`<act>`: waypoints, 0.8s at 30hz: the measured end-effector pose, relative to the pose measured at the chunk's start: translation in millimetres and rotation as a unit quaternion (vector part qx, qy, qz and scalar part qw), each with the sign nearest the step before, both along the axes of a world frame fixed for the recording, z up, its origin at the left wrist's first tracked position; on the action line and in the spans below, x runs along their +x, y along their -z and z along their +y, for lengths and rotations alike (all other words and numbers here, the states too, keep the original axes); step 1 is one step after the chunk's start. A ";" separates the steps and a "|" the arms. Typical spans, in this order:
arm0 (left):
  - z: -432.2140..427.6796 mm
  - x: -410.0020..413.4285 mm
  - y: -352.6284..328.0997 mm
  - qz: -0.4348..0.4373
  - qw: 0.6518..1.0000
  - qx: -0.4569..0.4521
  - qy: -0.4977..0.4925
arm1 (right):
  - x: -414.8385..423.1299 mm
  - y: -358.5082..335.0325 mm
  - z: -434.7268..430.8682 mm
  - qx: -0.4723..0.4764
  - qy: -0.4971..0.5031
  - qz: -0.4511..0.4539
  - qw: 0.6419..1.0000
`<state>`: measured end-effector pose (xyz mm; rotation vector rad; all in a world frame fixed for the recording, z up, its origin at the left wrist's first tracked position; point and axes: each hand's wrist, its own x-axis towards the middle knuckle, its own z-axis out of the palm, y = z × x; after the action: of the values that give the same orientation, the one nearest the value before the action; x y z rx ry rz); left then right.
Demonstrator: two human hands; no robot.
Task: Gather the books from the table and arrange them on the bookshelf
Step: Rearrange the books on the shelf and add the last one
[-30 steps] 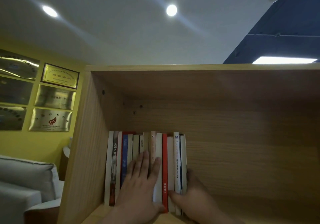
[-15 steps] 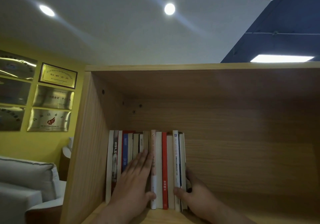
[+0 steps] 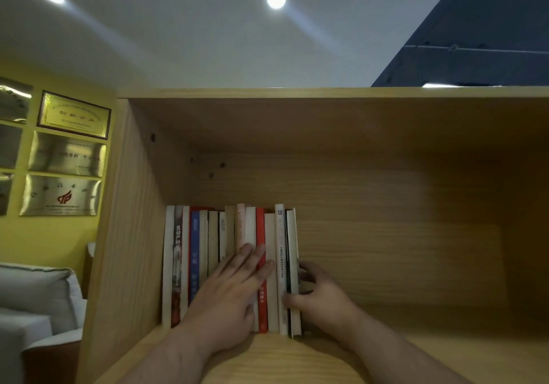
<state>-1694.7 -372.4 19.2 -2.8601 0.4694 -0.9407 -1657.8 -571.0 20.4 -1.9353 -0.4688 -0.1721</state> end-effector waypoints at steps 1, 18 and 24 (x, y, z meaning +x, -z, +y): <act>-0.5 -1.1 0.3 0.002 1.000 -0.005 0.000 | -2.4 -0.2 -2.0 0.004 0.001 0.005 1.000; -4.4 -15.9 2.3 0.020 0.991 -0.131 0.028 | -2.0 -24.9 -74.9 0.436 0.015 0.141 0.889; -54.7 -34.3 -20.2 0.127 0.831 -0.508 0.186 | -13.0 -19.8 -65.8 0.372 -0.061 0.190 0.906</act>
<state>-1729.0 -427.1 39.4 -4.0064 0.7473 -1.1022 -1670.8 -636.8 40.2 -1.1406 -0.2086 0.1019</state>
